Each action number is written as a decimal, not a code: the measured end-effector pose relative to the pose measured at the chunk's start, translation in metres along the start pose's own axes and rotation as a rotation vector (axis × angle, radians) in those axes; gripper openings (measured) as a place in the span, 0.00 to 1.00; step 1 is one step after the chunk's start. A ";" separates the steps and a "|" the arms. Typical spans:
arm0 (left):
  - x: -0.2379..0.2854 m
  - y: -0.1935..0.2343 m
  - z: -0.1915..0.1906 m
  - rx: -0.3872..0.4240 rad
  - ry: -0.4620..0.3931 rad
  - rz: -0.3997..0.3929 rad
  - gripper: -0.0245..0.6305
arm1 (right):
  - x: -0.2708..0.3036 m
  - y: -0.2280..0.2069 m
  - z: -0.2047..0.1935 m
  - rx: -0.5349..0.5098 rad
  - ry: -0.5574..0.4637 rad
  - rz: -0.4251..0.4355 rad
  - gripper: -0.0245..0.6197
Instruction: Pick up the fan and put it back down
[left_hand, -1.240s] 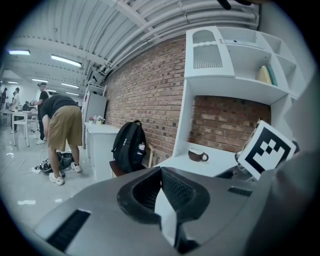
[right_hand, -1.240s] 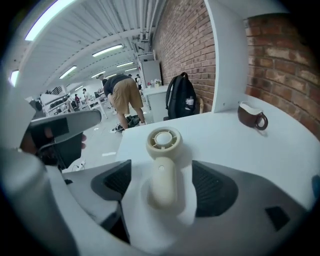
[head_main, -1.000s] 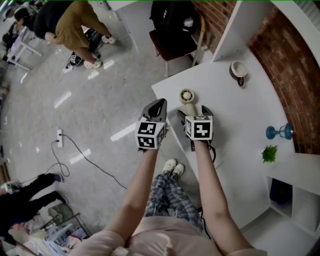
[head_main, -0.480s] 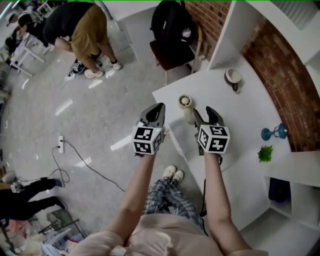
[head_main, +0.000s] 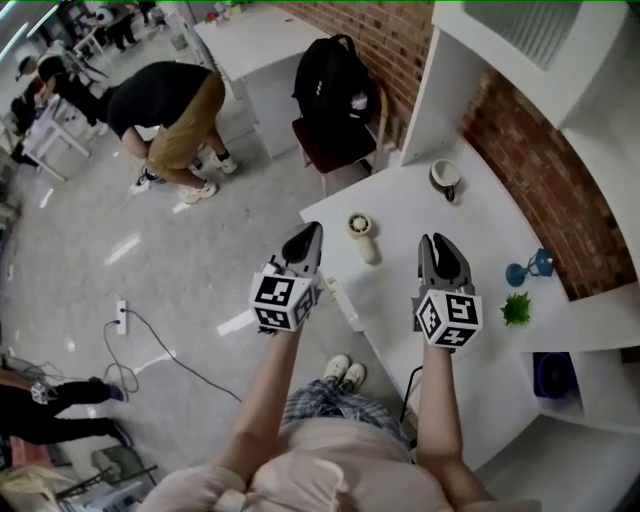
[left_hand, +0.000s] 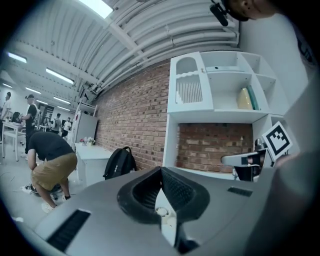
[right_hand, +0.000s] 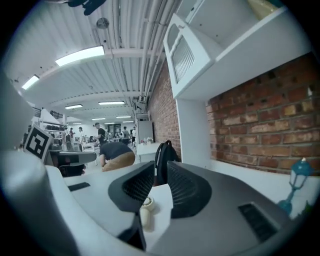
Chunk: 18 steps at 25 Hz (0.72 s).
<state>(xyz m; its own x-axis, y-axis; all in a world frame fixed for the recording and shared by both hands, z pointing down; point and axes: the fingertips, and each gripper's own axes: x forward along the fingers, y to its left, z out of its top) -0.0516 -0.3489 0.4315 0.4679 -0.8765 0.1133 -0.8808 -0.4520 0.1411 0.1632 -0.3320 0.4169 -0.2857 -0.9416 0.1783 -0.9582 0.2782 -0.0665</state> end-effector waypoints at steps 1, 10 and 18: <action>-0.003 -0.002 0.003 0.005 -0.006 -0.004 0.08 | -0.008 -0.002 0.006 -0.004 -0.020 -0.011 0.18; -0.031 -0.015 0.023 0.028 -0.037 -0.020 0.08 | -0.072 -0.013 0.029 -0.020 -0.118 -0.085 0.07; -0.042 -0.019 0.030 0.020 -0.055 -0.021 0.08 | -0.100 -0.019 0.030 -0.009 -0.148 -0.111 0.06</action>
<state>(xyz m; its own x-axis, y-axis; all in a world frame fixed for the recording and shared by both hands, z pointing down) -0.0566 -0.3082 0.3945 0.4825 -0.8741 0.0564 -0.8721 -0.4735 0.1232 0.2106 -0.2489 0.3710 -0.1742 -0.9840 0.0374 -0.9839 0.1724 -0.0461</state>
